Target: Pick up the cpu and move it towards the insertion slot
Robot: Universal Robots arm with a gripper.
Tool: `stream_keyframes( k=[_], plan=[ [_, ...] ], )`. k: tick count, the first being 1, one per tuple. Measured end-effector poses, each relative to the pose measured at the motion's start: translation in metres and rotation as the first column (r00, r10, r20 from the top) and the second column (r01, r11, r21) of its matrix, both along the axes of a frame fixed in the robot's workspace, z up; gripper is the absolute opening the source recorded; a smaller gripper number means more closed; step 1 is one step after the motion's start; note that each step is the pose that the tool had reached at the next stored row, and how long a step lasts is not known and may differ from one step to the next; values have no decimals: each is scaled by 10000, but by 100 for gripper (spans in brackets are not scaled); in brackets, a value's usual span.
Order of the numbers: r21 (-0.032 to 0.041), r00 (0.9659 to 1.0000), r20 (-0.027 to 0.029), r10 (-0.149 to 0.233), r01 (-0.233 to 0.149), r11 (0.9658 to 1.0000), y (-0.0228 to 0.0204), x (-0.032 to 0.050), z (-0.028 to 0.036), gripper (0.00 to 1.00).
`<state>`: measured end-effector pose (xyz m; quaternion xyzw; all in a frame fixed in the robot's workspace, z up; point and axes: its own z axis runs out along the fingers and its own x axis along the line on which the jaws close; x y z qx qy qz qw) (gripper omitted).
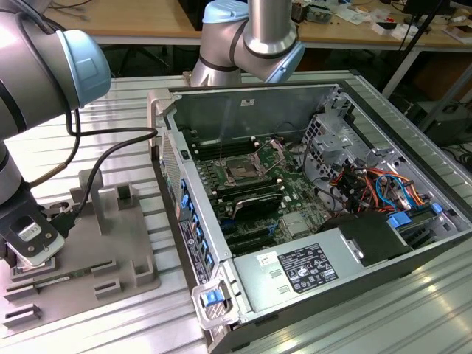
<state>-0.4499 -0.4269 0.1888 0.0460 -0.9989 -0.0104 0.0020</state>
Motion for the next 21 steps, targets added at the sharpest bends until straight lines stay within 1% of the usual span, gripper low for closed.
stream_keyframes(
  k=[11,12,21],
  plan=[
    [-1,9999,-1,-125,125,9999,0,0,64,55],
    [-1,9999,-1,-140,140,9999,0,0,77,55],
    [0,9999,0,-141,141,9999,0,0,86,55]
  ],
)
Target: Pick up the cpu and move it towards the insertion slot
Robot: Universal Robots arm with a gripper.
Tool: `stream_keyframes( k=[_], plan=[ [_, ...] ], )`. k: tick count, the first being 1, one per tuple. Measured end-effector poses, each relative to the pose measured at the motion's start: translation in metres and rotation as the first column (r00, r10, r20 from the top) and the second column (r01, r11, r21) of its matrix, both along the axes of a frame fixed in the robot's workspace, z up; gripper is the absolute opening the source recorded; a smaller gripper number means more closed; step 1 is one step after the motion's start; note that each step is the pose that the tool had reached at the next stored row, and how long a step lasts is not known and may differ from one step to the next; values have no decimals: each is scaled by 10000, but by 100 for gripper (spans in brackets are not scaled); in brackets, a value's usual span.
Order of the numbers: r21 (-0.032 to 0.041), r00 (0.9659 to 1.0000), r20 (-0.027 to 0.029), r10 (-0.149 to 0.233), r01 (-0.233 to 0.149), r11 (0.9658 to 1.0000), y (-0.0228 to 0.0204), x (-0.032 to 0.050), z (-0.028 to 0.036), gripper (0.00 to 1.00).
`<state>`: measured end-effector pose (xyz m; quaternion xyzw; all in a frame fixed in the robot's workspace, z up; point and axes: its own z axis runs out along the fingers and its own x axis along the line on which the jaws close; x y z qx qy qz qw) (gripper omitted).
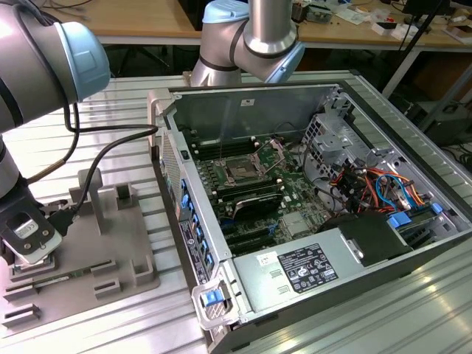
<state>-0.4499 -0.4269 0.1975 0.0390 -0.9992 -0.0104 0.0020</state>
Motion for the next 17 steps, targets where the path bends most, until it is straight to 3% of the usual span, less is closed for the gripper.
stream_keyframes(
  k=[17],
  plan=[
    [1,10000,2,0,0,10000,0,0,56,55]
  ],
)
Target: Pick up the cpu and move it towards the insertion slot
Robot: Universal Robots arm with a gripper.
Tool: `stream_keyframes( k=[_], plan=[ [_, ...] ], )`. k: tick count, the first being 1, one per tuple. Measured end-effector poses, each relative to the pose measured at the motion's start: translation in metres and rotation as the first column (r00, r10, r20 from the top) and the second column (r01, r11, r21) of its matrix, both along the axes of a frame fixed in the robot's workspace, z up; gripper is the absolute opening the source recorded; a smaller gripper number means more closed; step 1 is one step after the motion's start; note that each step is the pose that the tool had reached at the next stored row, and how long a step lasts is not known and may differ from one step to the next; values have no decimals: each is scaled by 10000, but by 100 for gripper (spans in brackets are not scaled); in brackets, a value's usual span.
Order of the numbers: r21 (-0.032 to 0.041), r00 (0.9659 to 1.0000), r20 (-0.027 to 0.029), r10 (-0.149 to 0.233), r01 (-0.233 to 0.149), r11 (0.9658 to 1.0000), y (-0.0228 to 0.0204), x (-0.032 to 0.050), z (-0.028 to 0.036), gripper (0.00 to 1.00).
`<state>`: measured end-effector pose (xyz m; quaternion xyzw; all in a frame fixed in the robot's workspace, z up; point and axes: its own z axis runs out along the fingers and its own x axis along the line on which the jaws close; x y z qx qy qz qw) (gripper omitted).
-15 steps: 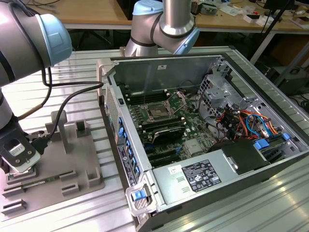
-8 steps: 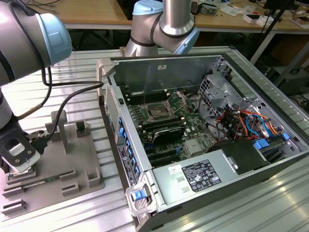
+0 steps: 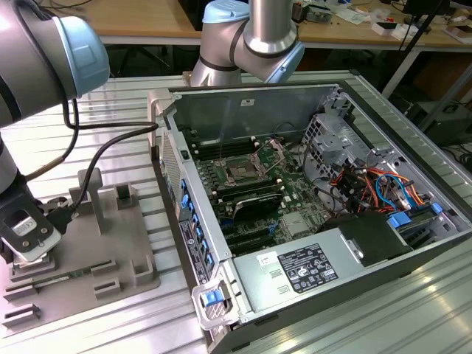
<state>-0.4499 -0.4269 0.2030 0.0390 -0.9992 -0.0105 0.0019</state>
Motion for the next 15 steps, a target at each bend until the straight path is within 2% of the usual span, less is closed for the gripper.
stream_keyframes(
  k=[15],
  plan=[
    [-1,10000,-1,0,0,10000,0,0,43,55]
  ],
)
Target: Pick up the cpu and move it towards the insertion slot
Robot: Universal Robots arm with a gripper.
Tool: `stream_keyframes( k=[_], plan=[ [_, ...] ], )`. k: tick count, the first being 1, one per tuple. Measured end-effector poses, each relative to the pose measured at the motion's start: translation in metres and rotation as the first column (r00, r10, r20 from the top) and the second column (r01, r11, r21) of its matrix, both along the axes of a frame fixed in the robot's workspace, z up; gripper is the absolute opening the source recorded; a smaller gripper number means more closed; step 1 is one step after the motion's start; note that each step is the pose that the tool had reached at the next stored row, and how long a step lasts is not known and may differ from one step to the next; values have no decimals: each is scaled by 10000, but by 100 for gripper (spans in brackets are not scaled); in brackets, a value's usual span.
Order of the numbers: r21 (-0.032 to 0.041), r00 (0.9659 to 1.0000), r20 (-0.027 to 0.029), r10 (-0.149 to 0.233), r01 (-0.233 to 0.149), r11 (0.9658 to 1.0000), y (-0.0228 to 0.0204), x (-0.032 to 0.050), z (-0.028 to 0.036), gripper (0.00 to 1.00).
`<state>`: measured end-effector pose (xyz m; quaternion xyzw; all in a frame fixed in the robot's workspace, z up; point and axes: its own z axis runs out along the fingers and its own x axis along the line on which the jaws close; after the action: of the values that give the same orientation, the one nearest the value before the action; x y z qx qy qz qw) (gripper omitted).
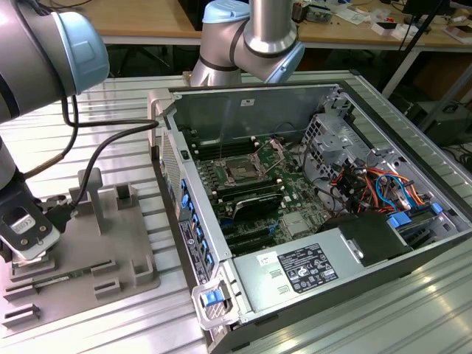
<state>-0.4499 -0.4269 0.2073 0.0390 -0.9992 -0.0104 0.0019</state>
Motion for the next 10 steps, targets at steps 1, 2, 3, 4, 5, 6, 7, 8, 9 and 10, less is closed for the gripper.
stream_keyframes(
  k=[1,2,3,4,5,6,7,8,9,10],
  plan=[
    [0,10000,-1,0,0,10000,0,0,4,55],
    [0,10000,1,1,-1,10000,0,0,12,55],
    [0,10000,0,0,0,10000,0,0,14,55],
    [0,10000,0,0,0,10000,0,0,16,55],
    [0,10000,-1,0,0,10000,0,0,19,55],
    [0,10000,0,1,-1,10000,0,0,21,55],
    [1,10000,1,1,-1,10000,0,0,22,55],
    [0,10000,0,1,-1,10000,0,0,25,55],
    [0,10000,-1,0,0,10000,0,0,30,55],
    [0,10000,0,0,0,10000,0,0,35,55]
  ],
)
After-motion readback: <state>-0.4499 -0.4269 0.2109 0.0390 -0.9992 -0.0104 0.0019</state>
